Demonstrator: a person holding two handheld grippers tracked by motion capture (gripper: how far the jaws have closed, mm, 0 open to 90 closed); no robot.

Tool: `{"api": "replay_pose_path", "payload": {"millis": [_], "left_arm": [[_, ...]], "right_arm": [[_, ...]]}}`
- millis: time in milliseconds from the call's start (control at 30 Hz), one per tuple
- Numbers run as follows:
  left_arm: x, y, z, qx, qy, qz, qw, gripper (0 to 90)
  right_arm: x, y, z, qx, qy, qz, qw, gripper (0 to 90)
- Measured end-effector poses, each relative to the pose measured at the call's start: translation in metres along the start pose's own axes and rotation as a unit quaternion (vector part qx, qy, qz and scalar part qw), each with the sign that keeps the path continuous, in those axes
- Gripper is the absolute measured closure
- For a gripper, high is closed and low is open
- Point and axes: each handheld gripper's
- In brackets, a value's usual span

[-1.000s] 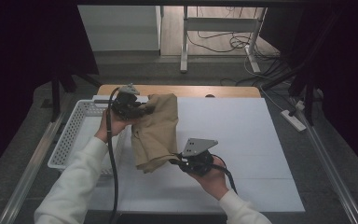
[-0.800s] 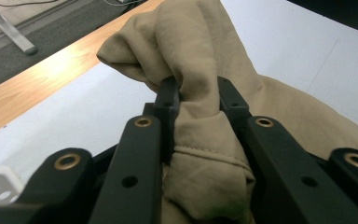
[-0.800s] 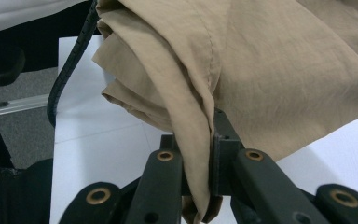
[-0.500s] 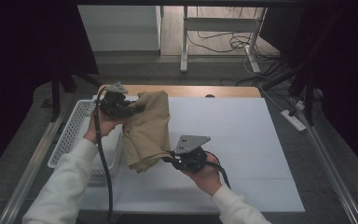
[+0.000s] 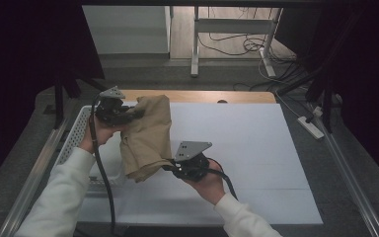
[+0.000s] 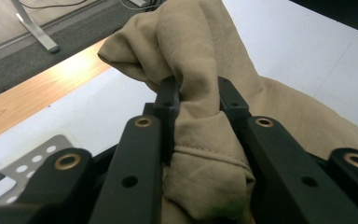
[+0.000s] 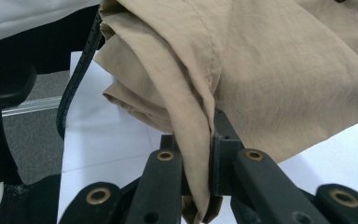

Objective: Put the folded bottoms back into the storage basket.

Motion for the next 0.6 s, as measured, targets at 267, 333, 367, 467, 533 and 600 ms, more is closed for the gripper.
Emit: {"api": "replay_pose_path", "payload": {"millis": [267, 333, 367, 467, 533, 600], "left_arm": [[0.009, 0.003, 0.002, 0.003, -0.002, -0.007, 1.0, 74.5], [0.011, 0.005, 0.002, 0.003, -0.003, -0.009, 1.0, 74.5], [0.011, 0.005, 0.002, 0.003, -0.003, -0.009, 1.0, 74.5], [0.015, 0.006, 0.004, 0.003, -0.004, -0.013, 0.9999, 74.5], [0.017, 0.007, 0.004, 0.004, -0.005, -0.014, 0.9999, 74.5], [0.019, 0.008, 0.004, 0.005, -0.006, -0.016, 0.9998, 74.5]], "right_arm": [[-0.008, 0.002, -0.008, 0.003, -0.003, -0.006, 1.0, 83.1], [-0.01, 0.002, -0.009, 0.004, -0.005, -0.006, 1.0, 83.1], [-0.01, 0.002, -0.009, 0.004, -0.005, -0.006, 1.0, 83.1], [-0.013, 0.002, -0.012, 0.004, -0.007, -0.009, 0.9999, 83.2], [-0.014, 0.002, -0.013, 0.004, -0.008, -0.01, 0.9999, 83.2], [-0.015, 0.002, -0.014, 0.004, -0.007, -0.01, 0.9999, 83.2]]}}
Point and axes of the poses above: each handheld gripper's, and its own axes: x roughly backward along the jaws, z roughly out of its underside, y roughly to its left, and after that the axes turned 4 degrees about z, right-handed
